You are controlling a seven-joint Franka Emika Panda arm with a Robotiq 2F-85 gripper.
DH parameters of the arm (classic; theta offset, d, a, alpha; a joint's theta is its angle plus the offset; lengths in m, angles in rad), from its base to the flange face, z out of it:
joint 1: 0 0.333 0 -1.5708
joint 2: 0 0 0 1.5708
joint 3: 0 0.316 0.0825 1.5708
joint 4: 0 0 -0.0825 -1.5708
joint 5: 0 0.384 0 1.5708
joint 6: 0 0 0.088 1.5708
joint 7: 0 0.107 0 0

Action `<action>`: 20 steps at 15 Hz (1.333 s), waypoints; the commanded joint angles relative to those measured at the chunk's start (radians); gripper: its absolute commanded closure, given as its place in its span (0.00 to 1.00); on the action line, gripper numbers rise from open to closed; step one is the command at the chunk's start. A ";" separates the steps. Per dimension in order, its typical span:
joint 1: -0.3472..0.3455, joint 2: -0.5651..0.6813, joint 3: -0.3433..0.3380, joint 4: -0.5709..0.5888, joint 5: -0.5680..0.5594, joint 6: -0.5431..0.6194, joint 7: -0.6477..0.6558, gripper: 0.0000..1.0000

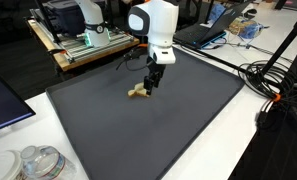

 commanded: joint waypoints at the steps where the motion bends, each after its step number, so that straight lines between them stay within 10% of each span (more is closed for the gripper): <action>1: 0.031 0.011 -0.006 0.079 -0.038 -0.143 0.004 0.00; 20: 0.215 0.383 0.016 0.625 -0.360 -0.762 -0.118 0.00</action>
